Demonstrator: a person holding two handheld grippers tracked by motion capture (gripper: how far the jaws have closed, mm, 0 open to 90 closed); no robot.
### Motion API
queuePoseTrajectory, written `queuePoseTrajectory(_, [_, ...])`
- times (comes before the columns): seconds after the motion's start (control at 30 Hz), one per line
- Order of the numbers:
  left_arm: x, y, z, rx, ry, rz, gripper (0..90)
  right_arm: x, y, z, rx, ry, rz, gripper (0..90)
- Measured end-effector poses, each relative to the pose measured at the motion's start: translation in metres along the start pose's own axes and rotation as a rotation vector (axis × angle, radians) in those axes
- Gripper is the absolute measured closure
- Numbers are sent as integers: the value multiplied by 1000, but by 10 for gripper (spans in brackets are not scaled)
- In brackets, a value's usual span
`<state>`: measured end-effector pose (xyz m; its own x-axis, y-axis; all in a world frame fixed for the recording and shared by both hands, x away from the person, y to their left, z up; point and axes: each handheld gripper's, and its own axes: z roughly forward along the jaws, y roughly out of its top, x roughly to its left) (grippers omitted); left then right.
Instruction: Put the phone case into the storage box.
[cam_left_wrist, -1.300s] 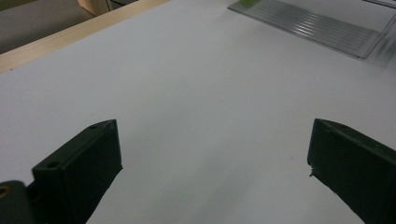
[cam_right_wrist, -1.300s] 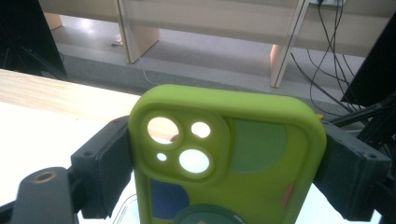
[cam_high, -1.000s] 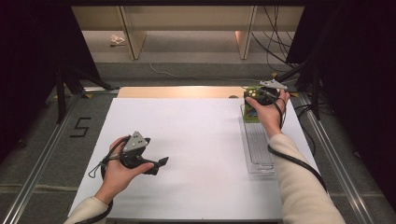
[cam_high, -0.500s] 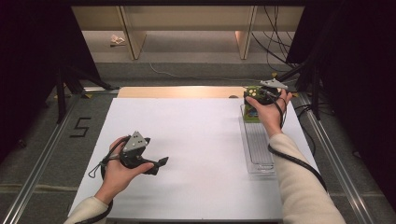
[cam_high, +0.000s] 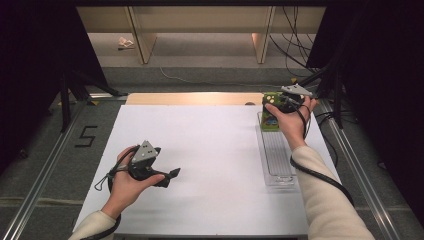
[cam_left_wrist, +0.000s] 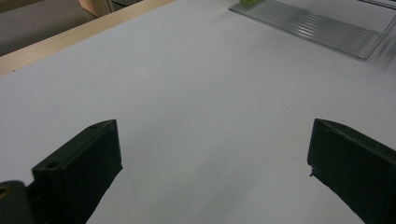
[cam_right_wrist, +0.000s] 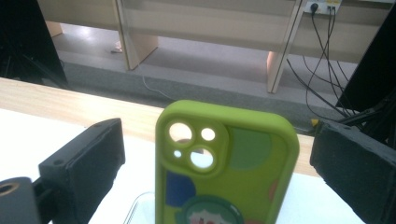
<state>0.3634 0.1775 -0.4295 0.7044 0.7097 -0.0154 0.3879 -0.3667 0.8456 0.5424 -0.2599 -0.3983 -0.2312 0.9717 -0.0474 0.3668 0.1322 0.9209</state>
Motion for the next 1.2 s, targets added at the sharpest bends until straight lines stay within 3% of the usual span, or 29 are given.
queuePoseTrajectory(0.43, [-1, 0, 0, 2, 2, 0, 24, 3, -8, -30, -19, 42, 20, 66])
queuePoseTrajectory(0.9, [-1, 0, 1, 3, 5, 0, 24, 2, -13, -61, -39, 74, -19, 82])
queuePoseTrajectory(1.2, [-1, 0, 1, 6, 5, 0, 25, 9, -19, -80, -53, 129, -47, 103])
